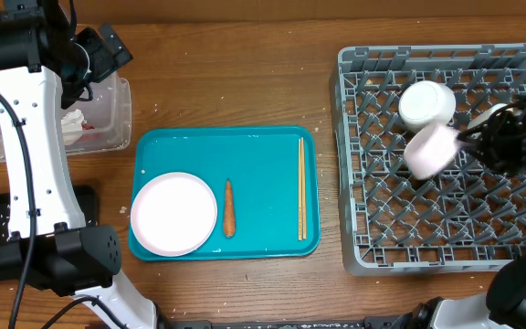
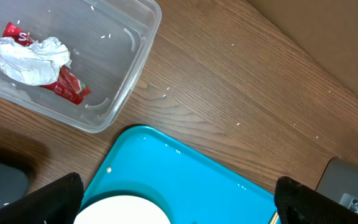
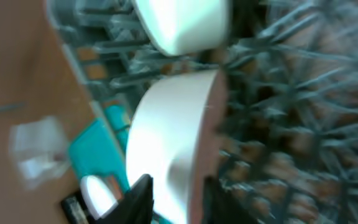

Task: Sort waste into correct bins and load items into the dishwasher
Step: 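Lower the pink bowl into the rack and open the right gripper, then move the right gripper to the wooden chopsticks and grasp them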

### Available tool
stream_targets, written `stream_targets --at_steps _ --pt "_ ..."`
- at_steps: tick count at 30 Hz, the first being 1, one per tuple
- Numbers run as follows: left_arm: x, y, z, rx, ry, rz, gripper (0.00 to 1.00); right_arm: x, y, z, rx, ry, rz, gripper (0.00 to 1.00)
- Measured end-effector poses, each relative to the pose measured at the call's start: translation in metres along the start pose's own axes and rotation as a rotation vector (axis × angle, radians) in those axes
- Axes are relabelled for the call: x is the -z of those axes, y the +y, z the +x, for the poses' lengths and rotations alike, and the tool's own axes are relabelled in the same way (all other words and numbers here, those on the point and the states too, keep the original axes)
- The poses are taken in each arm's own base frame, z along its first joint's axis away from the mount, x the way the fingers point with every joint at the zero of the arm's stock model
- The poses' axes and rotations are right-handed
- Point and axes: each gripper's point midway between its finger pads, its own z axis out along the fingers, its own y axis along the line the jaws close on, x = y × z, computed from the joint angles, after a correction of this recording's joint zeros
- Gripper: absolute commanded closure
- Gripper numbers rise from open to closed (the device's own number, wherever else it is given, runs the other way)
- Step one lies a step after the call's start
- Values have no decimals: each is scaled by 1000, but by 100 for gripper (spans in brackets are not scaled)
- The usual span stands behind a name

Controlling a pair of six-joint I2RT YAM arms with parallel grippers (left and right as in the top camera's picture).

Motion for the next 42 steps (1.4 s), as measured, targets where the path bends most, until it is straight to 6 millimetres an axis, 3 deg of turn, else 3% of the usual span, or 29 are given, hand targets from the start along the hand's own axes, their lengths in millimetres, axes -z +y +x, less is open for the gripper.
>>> stream_targets --at_steps 3,6,12,15,19,21,25,29,37,42 --pt "0 0 0 0 0 0 0 11 -16 -5 -52 -34 127 43" --pt "0 0 0 0 0 0 0 24 -25 -4 -93 -60 220 42" --pt "0 0 0 0 0 0 0 48 -15 7 -96 -114 261 43" --pt "0 0 0 0 0 0 0 53 7 17 -38 -130 229 41" --pt "0 0 0 0 0 0 0 52 60 42 127 -110 96 6" --pt "0 0 0 0 0 0 0 47 92 60 245 -74 1 0" --pt "0 0 0 0 0 0 0 29 150 94 465 2 -149 0" --pt "0 0 0 0 0 0 0 7 187 120 604 42 -188 0" --pt "0 0 0 0 0 0 0 -70 205 167 670 37 106 0" --pt "0 0 0 0 0 0 0 -128 198 184 698 76 240 0"
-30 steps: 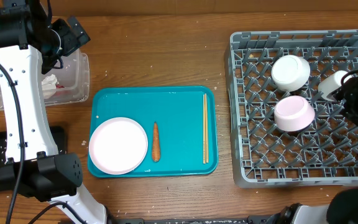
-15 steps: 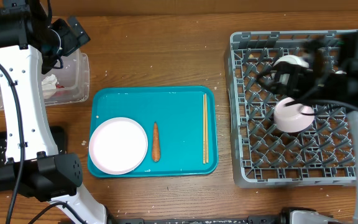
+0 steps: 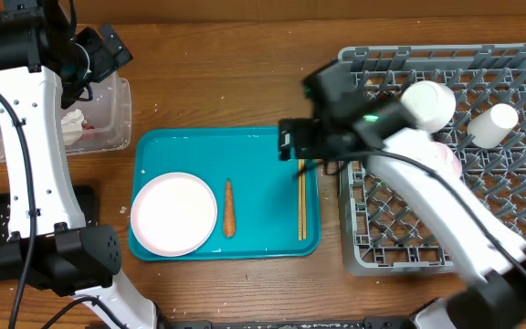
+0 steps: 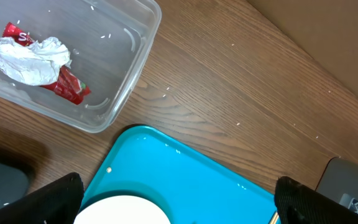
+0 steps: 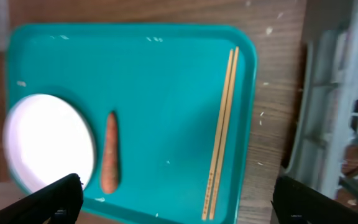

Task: Sort waste into correct bins and load items into the dishwasher
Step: 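Move the right gripper to the wooden chopsticks and grasp them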

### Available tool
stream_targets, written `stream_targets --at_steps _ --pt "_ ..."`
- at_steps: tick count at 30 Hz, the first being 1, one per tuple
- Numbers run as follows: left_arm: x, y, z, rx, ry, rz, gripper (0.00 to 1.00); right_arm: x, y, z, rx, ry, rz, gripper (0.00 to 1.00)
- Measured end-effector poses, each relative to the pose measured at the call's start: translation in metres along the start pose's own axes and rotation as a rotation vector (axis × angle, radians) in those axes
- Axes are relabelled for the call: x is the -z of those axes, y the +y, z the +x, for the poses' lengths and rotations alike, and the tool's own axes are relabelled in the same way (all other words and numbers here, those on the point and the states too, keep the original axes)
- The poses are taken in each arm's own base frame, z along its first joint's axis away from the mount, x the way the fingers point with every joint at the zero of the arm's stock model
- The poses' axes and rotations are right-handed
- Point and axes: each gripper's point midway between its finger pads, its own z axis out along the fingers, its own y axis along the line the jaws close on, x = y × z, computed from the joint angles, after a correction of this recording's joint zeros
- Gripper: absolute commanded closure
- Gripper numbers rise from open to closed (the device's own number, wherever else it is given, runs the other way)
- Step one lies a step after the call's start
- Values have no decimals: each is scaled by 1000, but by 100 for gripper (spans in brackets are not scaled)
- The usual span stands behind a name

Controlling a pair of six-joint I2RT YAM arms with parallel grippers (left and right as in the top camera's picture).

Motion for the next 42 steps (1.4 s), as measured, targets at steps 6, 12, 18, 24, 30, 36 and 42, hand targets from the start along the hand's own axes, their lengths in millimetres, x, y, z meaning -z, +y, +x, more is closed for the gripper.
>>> stream_targets --at_steps 6,12,18,24,30,36,42 --pt "0 0 0 0 0 0 0 -77 -10 21 1 161 133 15" --pt "0 0 0 0 0 0 0 -115 -16 38 13 252 178 30" --pt "0 0 0 0 0 0 0 -133 -11 45 28 280 179 30" --pt "0 0 0 0 0 0 0 -142 -13 50 28 303 188 30" --pt "0 0 0 0 0 0 0 -144 -10 46 29 286 177 30" --pt "0 0 0 0 0 0 0 -148 -8 46 29 280 159 30" --pt "0 0 0 0 0 0 0 -149 -7 46 28 276 153 30"
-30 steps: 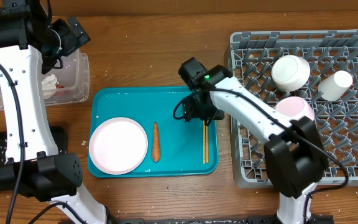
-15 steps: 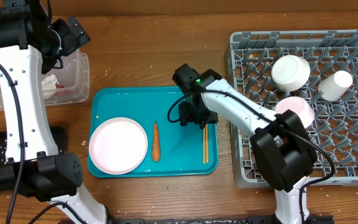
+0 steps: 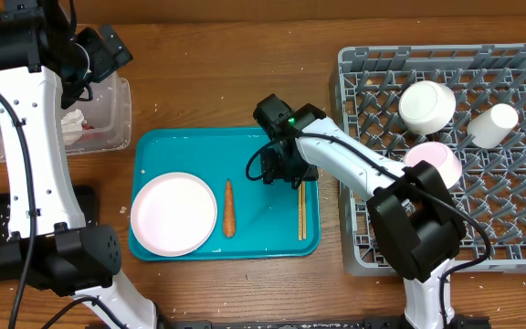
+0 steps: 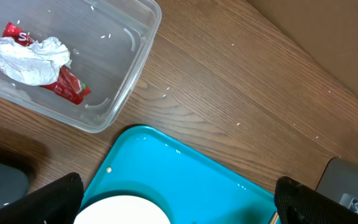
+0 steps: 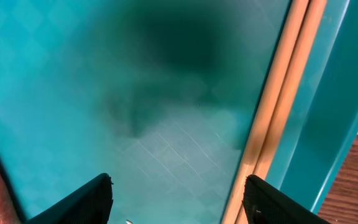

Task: Sort waste into correct bins and load items into the dishwasher
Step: 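Move the right gripper to the wooden chopsticks and grasp them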

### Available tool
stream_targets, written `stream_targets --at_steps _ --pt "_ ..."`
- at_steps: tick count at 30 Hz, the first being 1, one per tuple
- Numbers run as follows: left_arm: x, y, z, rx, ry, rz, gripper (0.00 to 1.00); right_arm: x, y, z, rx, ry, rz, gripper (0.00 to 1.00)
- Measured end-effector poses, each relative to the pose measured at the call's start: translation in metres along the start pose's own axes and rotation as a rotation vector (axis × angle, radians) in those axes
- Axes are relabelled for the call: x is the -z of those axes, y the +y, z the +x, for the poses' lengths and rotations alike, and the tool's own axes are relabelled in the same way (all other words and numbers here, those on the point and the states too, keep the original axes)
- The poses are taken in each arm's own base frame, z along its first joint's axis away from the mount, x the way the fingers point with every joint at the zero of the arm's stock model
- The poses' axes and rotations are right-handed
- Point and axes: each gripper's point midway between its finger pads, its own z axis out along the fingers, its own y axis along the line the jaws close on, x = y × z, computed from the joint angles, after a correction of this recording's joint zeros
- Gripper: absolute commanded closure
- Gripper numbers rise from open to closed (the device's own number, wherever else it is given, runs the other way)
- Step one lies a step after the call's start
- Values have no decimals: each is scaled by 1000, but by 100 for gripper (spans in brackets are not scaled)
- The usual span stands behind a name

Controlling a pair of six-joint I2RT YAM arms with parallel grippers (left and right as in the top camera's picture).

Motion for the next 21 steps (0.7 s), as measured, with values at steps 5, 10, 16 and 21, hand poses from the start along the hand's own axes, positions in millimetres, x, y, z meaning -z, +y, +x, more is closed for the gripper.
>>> stream_targets --at_steps 5,10,16,21 --pt "0 0 0 0 0 0 0 0 0 0 -2 -2 0 29" --pt "0 0 0 0 0 0 0 -1 0 -2 -4 -12 2 29" --pt "0 0 0 0 0 0 0 -12 -4 2 -11 -6 7 29" --pt "0 0 0 0 0 0 0 -16 -9 7 -12 7 22 29"
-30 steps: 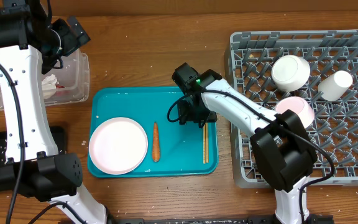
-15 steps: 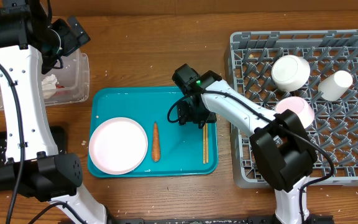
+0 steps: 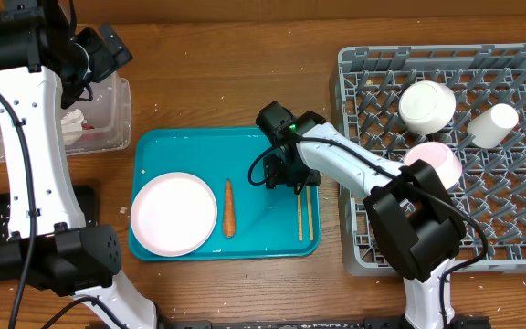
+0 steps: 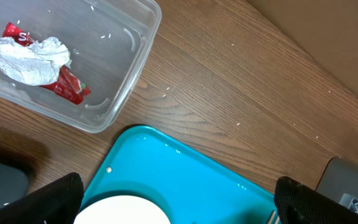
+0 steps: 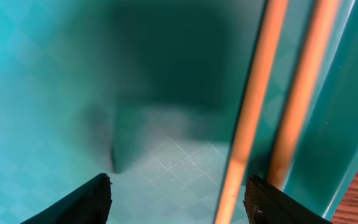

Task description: Sort waste into correct bins and load items into the dishwasher

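Two wooden chopsticks (image 3: pixel 305 196) lie slightly apart along the right side of the teal tray (image 3: pixel 181 151). My right gripper (image 3: pixel 286 174) is down on the tray at their far end. In the right wrist view it (image 5: pixel 179 205) is open, very close to the tray floor. One chopstick (image 5: pixel 253 93) runs between the fingers and the other lies by the right finger. A white plate (image 3: pixel 173 213) and a carrot (image 3: pixel 228 208) also lie on the tray. My left gripper (image 3: pixel 99 46) hangs open and empty high over the clear bin (image 3: pixel 108 119).
The grey dishwasher rack (image 3: pixel 354 256) on the right holds a white cup (image 3: pixel 427 105), a white tumbler (image 3: pixel 493 125) and a pink bowl (image 3: pixel 435 163). The clear bin (image 4: pixel 123 68) holds a crumpled wrapper (image 4: pixel 36 59). A black bin sits at the left edge.
My right gripper has come down a little closer to the tray floor, still open. The two chopsticks, which lay tight together, now lie slightly apart. The left arm has not moved.
My right gripper first held the pink bowl over the rack. Then the bowl lay in the rack and the gripper was open above the tray's right side. After that it was low over the chopsticks, and now lower, with the chopsticks spread.
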### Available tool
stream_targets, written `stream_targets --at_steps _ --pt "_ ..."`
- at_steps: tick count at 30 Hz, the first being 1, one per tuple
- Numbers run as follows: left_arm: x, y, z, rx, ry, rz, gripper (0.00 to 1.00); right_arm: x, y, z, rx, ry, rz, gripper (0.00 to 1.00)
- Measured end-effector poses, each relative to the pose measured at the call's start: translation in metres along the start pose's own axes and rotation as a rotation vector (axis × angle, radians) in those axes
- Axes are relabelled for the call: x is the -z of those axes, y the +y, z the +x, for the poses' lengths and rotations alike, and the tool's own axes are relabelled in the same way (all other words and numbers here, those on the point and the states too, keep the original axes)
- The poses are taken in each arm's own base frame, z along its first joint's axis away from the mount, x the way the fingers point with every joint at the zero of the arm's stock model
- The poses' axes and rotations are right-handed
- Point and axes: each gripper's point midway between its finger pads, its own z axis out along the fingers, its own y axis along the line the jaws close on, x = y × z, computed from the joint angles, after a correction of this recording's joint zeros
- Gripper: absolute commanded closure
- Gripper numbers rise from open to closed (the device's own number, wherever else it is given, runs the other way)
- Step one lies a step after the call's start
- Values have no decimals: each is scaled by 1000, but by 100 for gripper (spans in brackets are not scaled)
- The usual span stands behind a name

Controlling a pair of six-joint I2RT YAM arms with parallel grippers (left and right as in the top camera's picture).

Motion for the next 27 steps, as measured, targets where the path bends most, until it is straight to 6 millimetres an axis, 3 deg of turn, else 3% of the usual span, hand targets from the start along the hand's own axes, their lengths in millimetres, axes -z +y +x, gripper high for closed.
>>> stream_targets --at_steps 6,10,20,22,27 --pt "0 0 0 0 0 0 0 0 0 -1 0 -2 -1 30" --pt "0 0 0 0 0 0 0 0 1 -1 1 -3 -2 43" --pt "0 0 0 0 0 0 0 -3 -1 1 -9 -6 8 53" --pt "0 0 0 0 0 0 0 -6 -4 5 -9 4 21 59" --pt "0 0 0 0 0 0 0 -6 -10 4 -8 -3 52 85"
